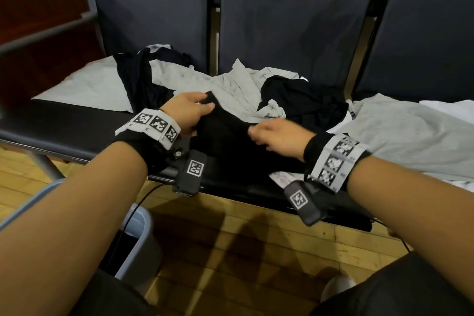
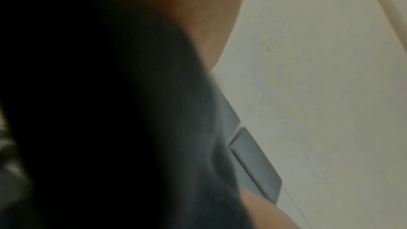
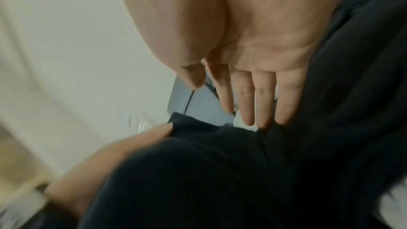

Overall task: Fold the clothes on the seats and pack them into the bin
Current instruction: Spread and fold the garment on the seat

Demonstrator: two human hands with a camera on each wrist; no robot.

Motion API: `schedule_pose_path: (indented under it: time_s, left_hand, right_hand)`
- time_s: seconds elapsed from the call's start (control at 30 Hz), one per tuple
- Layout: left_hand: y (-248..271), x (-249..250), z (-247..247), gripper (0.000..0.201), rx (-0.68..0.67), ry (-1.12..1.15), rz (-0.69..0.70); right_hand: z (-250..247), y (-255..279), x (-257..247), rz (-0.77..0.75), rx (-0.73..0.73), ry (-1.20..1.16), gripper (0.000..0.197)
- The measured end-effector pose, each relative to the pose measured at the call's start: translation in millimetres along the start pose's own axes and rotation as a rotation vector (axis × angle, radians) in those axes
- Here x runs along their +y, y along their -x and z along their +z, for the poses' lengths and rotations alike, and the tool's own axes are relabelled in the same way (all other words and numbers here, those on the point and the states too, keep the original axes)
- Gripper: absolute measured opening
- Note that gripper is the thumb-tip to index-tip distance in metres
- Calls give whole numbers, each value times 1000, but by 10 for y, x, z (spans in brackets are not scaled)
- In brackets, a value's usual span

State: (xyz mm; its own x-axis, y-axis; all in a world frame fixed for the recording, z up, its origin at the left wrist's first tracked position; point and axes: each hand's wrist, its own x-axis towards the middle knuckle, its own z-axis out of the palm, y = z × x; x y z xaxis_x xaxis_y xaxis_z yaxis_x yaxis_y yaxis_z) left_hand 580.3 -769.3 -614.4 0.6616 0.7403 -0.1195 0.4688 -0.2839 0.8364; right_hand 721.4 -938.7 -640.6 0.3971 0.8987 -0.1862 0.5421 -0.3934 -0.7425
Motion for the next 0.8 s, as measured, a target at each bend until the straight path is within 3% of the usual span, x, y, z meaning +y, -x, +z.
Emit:
schedule_pose_path:
  time_s: [0.1,0.27,0.4,0.53,0.6,0.7,0.8]
  left_hand:
    - [7,429,347,31,-97,86,70]
    - [45,1122,1057,28,-302,60,191]
    - [56,1203,1468,30,-647,154,129]
    - [-112,838,1478,18,-496,119,101]
    - [-235,620,1423,13,-374,40,75]
    - [-375,438,1331,13,-214,-54,17]
    - [-447,390,1353,23,-176,-10,-82]
  right_hand:
    - [-360,65,98,188,105,-585,51]
    - [-840,235,513,316,220,-926,81]
    - [-1011,364,840,343,216,-1050,71]
    - [-925,317,1149,469,204,-717,42]
    - [-914,233,1245,489,282,-564,42]
    - [-1017,141,1211,408,437,-536,51]
    - [-1148,103,1293,402,571,-441,32]
